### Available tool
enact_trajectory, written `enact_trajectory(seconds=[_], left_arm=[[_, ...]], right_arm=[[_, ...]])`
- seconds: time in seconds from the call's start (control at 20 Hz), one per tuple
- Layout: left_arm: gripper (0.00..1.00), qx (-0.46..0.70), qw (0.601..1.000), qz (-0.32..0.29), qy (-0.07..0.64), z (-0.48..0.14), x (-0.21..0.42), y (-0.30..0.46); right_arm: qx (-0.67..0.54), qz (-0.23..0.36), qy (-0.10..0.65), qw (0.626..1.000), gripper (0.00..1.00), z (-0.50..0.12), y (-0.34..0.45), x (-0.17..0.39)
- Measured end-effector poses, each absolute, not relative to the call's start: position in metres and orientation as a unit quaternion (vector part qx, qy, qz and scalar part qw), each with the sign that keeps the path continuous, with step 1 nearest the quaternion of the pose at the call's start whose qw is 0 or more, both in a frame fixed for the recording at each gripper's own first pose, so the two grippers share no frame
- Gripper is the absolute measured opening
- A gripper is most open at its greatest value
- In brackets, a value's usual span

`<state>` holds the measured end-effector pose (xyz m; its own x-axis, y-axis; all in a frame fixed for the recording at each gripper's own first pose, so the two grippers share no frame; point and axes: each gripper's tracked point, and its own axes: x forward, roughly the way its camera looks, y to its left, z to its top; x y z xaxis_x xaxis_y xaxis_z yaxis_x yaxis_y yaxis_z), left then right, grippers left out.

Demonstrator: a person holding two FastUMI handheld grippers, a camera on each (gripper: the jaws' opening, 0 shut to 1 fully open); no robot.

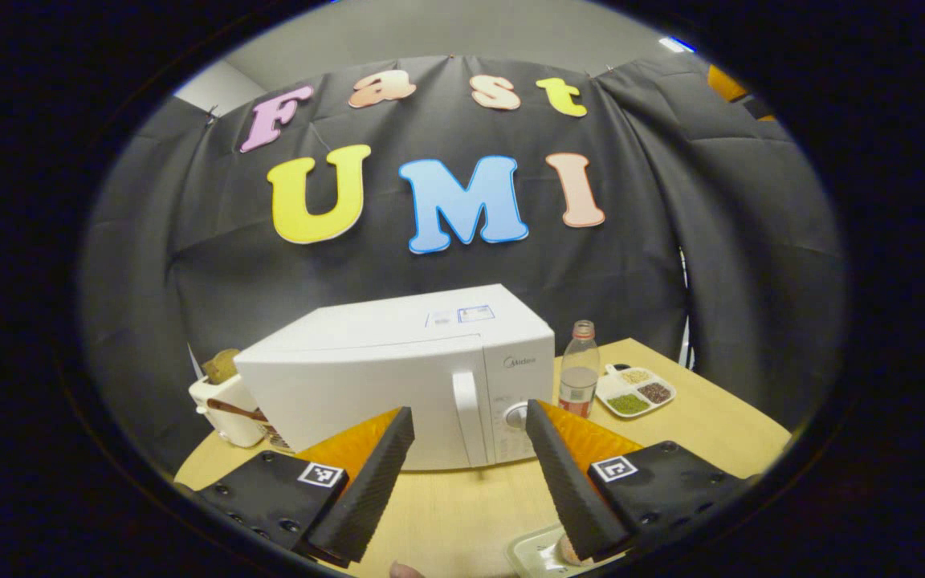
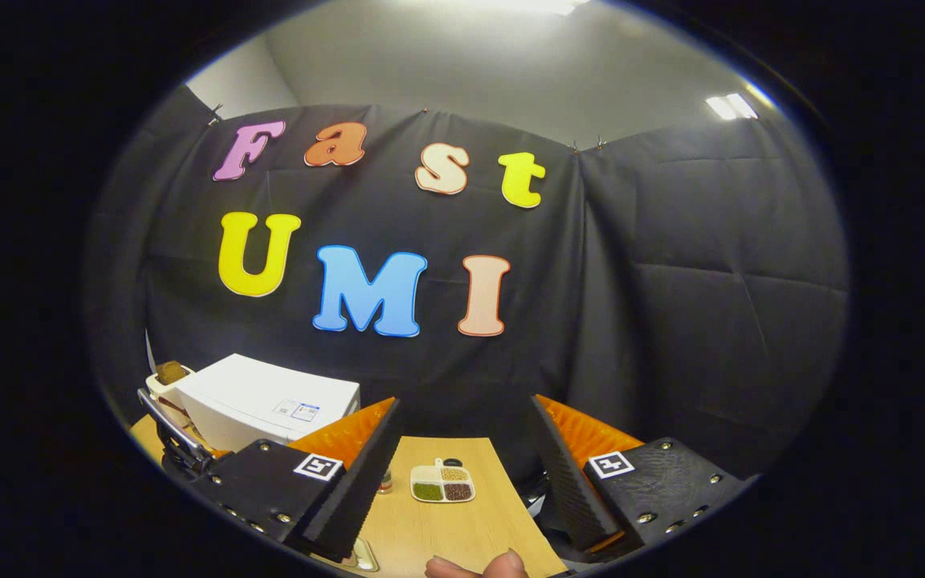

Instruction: Open the microwave oven with the left hand, put the food in, and close the microwave oven.

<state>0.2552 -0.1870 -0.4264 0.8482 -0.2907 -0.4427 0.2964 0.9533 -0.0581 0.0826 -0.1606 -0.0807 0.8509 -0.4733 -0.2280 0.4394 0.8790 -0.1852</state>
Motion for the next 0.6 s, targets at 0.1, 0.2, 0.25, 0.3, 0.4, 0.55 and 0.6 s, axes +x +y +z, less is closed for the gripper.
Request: enact_trajectory(seconds=[0.1, 0.2, 0.25, 0.3, 0.4, 0.55, 0.6], left_arm=[[0.97, -0.007, 0.956, -0.153, 0.249, -0.451, 0.27, -0.192], [0.93, -0.016, 0.952, -0.154, 0.264, -0.474, 0.281, -0.197], [0.93, -0.017, 0.95, -0.154, 0.271, -0.485, 0.285, -0.199], [0.93, -0.018, 0.948, -0.156, 0.278, -0.495, 0.29, -0.202], [0.93, -0.02, 0.942, -0.166, 0.29, -0.515, 0.298, -0.21], [0.71, -0.02, 0.939, -0.176, 0.294, -0.528, 0.308, -0.221], [0.75, -0.008, 0.942, -0.169, 0.291, -0.528, 0.313, -0.218]], right_arm=[[-0.074, -0.25, 0.148, 0.954, 0.95, -0.087, -0.166, 0.085], [-0.078, -0.258, 0.157, 0.95, 0.96, -0.091, -0.168, 0.088], [-0.08, -0.261, 0.161, 0.948, 0.96, -0.094, -0.17, 0.089], [-0.082, -0.264, 0.167, 0.946, 0.96, -0.098, -0.171, 0.089], [-0.081, -0.27, 0.176, 0.943, 0.96, -0.105, -0.173, 0.089], [-0.078, -0.271, 0.187, 0.941, 0.96, -0.112, -0.171, 0.088], [-0.078, -0.272, 0.189, 0.94, 0.96, -0.114, -0.171, 0.088]])
